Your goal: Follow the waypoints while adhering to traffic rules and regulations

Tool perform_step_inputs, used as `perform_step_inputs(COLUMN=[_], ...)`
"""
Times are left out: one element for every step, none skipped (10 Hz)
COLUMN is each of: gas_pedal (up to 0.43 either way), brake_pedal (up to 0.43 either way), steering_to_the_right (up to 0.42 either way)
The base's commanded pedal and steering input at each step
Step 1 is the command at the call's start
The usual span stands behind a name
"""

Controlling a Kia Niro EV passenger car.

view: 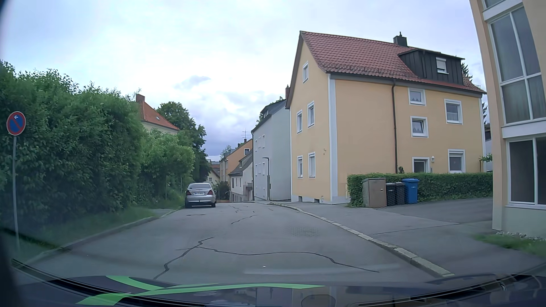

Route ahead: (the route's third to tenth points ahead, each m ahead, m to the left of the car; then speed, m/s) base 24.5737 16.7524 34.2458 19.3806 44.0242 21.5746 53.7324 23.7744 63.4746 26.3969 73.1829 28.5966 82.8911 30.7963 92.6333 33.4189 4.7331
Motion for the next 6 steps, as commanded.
perform_step_inputs(gas_pedal=[0.000, 0.000, 0.000, 0.000, 0.000, 0.000], brake_pedal=[0.000, 0.000, 0.000, 0.000, 0.000, 0.000], steering_to_the_right=[-0.006, -0.007, -0.007, -0.008, -0.010, -0.012])
